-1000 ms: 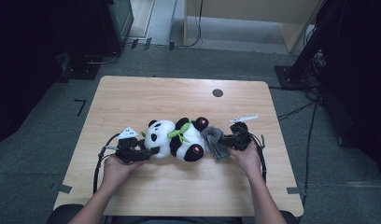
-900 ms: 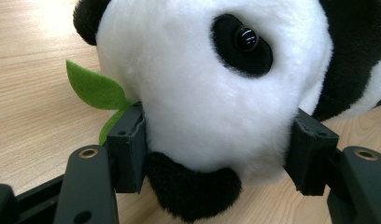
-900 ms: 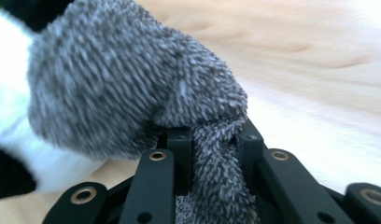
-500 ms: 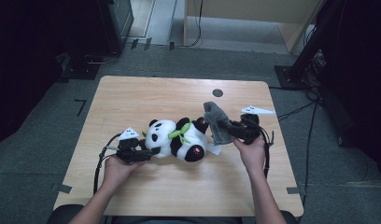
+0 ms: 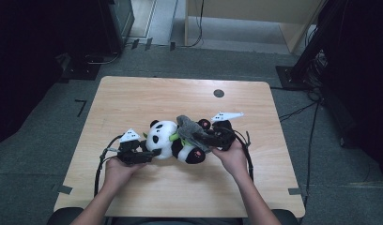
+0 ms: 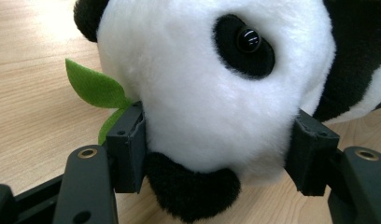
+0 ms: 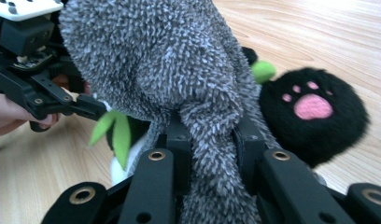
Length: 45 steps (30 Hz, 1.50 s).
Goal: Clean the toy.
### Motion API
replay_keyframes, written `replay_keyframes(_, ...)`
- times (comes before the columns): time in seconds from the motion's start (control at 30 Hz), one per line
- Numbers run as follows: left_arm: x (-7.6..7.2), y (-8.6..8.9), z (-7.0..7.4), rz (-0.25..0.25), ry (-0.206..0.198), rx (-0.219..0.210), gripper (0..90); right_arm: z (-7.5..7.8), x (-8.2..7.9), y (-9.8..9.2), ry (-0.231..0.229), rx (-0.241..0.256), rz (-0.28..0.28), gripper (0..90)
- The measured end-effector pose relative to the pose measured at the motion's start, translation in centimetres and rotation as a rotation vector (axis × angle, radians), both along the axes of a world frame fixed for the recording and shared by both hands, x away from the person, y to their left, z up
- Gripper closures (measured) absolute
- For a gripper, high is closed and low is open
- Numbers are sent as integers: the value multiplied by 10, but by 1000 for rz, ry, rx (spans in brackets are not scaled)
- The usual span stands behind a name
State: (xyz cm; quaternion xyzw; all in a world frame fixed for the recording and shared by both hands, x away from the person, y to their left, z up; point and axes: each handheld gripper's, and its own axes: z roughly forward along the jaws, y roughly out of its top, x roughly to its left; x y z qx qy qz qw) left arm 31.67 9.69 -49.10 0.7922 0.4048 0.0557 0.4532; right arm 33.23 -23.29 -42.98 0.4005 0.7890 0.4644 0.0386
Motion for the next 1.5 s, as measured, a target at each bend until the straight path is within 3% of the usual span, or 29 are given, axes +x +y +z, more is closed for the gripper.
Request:
replay_keyframes(0.3, 1, 0, 0, 13, 21, -14, 335, -13, 4, -20, 65, 20, -22, 743)
replay_keyframes(0.63, 6, 1, 3, 0, 41, -16, 333, -23, 6, -35, 104, 36, -53, 742)
replay_keyframes(1.33, 9, 2, 3, -3, 32, -39, 332, -44, 11, -51, 165, -48, -118, 744)
replay_keyframes(1.43, 9, 2, 2, -3, 26, -45, 330, -47, 13, -55, 186, -134, -159, 752)
replay_keyframes(1.5, 9, 3, 2, -5, 22, -45, 329, -44, 15, -64, 193, -112, -203, 761)
